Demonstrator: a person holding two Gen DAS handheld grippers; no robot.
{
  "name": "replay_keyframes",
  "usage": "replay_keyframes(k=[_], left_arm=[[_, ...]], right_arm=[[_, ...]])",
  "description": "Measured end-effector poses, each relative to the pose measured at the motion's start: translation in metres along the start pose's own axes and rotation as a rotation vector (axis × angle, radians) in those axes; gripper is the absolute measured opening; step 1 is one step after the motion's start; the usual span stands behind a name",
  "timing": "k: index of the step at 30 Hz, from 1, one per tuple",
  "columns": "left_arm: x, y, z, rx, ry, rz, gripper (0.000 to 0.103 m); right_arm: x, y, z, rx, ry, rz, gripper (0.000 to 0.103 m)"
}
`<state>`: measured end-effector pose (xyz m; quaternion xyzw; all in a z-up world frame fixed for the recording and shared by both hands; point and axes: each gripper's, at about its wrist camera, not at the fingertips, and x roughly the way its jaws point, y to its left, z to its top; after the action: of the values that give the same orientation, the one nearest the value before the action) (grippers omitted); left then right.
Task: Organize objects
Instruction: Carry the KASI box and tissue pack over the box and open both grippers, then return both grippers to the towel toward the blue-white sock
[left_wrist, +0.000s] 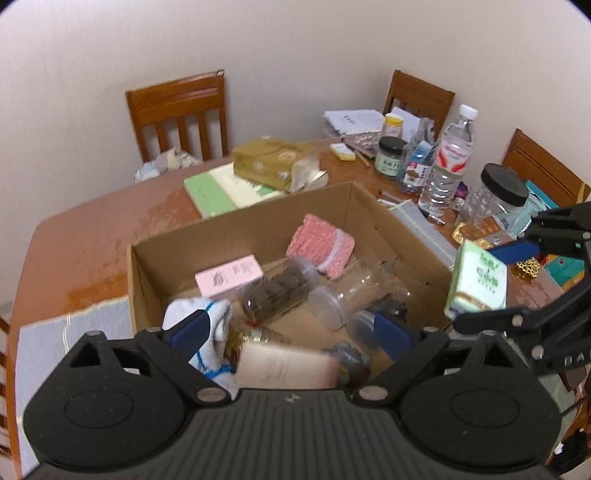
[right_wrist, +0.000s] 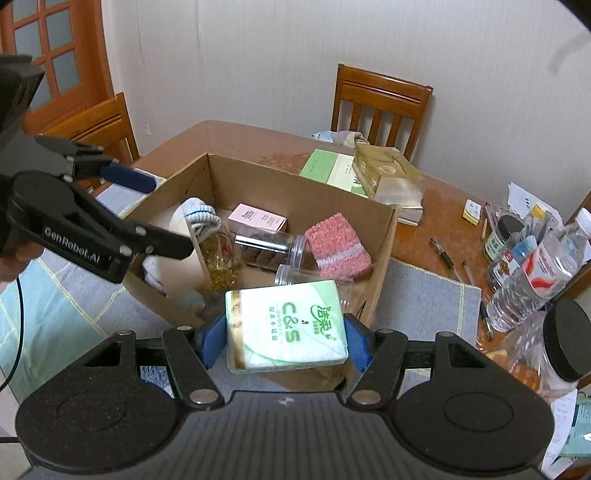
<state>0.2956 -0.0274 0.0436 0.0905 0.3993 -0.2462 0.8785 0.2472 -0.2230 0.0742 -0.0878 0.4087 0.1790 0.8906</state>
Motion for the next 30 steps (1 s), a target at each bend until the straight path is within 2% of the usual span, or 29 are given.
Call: replay_keyframes(k=[8, 18, 20, 21, 23, 30], left_arm=[[-0.013, 0.012, -0.021, -0.038, 0.011, 0.043, 0.099], [-0.030, 0.028, -0.036, -0.108, -0.002, 0.084, 0.099], [-0.032, 0.030, -0.037, -0.116, -0.004, 0.094, 0.099], [-0.033, 0.030, -0.039, -0.117, -0.003, 0.097, 0.099], [-0.035, 0.029, -0.041, -0.117, 0.000, 0.105, 0.099], [-0.042, 0.018, -0.056, -0.116, 0.000, 0.110, 0.099]], right_arm=[[0.021, 0.002, 0.022, -0.043, 0.009, 0.021, 0.070], [0.054, 0.023, 0.054, -0.135, 0.017, 0.069, 0.070], [0.061, 0.027, 0.059, -0.139, 0.018, 0.068, 0.074], [0.064, 0.028, 0.061, -0.139, 0.019, 0.062, 0.085], [0.067, 0.029, 0.064, -0.144, 0.012, 0.037, 0.095], [0.054, 0.031, 0.055, -0.136, -0.007, 0.029, 0.103]])
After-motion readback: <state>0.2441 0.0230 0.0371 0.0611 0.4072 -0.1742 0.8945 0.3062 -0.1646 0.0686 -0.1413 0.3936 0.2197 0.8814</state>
